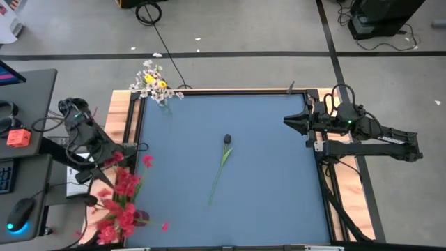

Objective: Sort flowers into vase by color
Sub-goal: Put the red flowers into the red vase

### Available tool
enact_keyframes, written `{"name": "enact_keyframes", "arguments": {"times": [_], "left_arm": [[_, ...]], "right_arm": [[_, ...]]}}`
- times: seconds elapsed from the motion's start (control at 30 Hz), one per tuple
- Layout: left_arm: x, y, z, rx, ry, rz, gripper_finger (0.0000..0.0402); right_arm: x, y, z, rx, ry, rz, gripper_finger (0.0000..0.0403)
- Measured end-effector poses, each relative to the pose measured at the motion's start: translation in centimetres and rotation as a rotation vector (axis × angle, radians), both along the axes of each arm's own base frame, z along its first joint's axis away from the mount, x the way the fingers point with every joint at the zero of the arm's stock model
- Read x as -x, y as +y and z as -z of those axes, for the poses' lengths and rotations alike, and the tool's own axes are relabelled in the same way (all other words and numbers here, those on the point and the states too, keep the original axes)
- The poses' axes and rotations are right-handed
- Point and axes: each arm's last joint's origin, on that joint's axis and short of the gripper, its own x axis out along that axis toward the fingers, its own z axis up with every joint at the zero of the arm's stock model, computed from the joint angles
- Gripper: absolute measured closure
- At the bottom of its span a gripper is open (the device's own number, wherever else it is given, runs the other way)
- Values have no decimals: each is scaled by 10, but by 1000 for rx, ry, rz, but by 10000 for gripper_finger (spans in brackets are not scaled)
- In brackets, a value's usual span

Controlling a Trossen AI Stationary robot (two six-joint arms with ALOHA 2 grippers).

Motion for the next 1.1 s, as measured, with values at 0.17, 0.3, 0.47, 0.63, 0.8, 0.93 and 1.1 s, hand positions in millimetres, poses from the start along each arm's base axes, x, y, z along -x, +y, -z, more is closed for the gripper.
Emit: {"name": "enact_keyframes", "arguments": {"times": [0.17, 0.3, 0.47, 0.63, 0.8, 0.93, 1.1], "left_arm": [[3, 6, -6, 9, 61, -85, 214], [3, 5, -8, 81, 119, -59, 214], [4, 3, -14, 154, 127, 18, 214], [6, 4, -20, 174, 108, 20, 214], [13, 13, -26, 127, 106, -42, 214], [15, 18, -32, 123, 94, -93, 214], [13, 21, -48, 139, 71, -204, 214]], "right_arm": [[0, 0, 0, 1, -3, 0, 330], [0, 0, 0, 1, -3, 0, 330], [0, 0, 0, 1, -3, 0, 330], [0, 0, 0, 0, -3, 0, 330], [0, 0, 0, 1, -3, 0, 330], [0, 0, 0, 1, -3, 0, 330], [0, 0, 0, 1, -3, 0, 330]]}}
